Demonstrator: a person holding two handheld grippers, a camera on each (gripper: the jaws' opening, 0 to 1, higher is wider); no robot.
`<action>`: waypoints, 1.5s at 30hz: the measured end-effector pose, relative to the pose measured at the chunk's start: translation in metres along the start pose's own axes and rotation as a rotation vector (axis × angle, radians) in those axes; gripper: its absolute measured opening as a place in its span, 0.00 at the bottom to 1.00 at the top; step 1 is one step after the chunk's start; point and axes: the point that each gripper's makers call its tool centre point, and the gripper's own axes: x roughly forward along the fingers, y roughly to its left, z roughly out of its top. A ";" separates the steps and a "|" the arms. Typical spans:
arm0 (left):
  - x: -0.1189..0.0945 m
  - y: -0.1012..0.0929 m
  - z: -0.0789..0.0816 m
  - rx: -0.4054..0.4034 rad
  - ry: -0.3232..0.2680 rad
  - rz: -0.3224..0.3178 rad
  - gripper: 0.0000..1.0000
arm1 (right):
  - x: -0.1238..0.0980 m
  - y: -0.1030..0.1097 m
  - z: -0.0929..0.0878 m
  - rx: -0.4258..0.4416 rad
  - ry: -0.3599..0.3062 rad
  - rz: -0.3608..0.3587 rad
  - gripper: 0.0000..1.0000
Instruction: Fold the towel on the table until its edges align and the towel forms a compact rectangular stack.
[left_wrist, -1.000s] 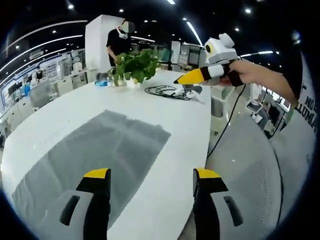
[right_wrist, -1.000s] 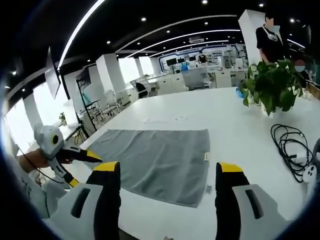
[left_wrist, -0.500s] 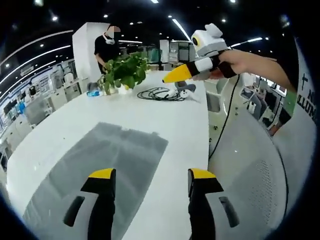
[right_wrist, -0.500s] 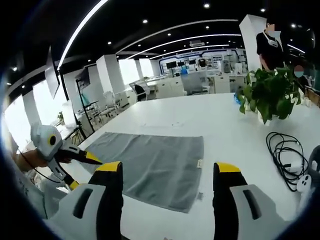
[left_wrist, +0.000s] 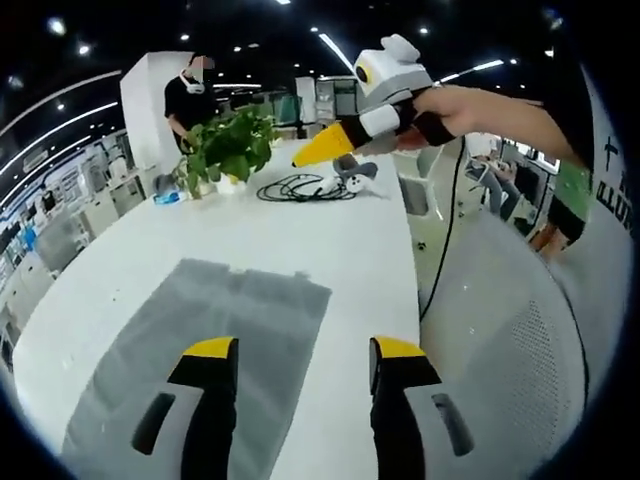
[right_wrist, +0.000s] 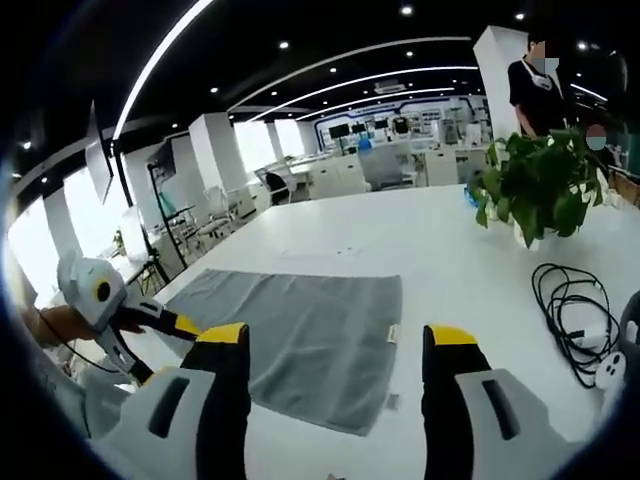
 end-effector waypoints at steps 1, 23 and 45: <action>0.002 0.000 0.000 0.009 0.005 -0.001 0.54 | 0.002 -0.001 0.001 0.002 0.001 0.001 0.69; 0.042 -0.002 0.005 0.071 -0.017 -0.081 0.38 | 0.047 -0.021 0.018 -0.017 0.014 0.019 0.64; 0.094 -0.006 -0.001 0.101 0.007 -0.118 0.38 | 0.085 -0.042 0.009 -0.049 0.079 0.020 0.57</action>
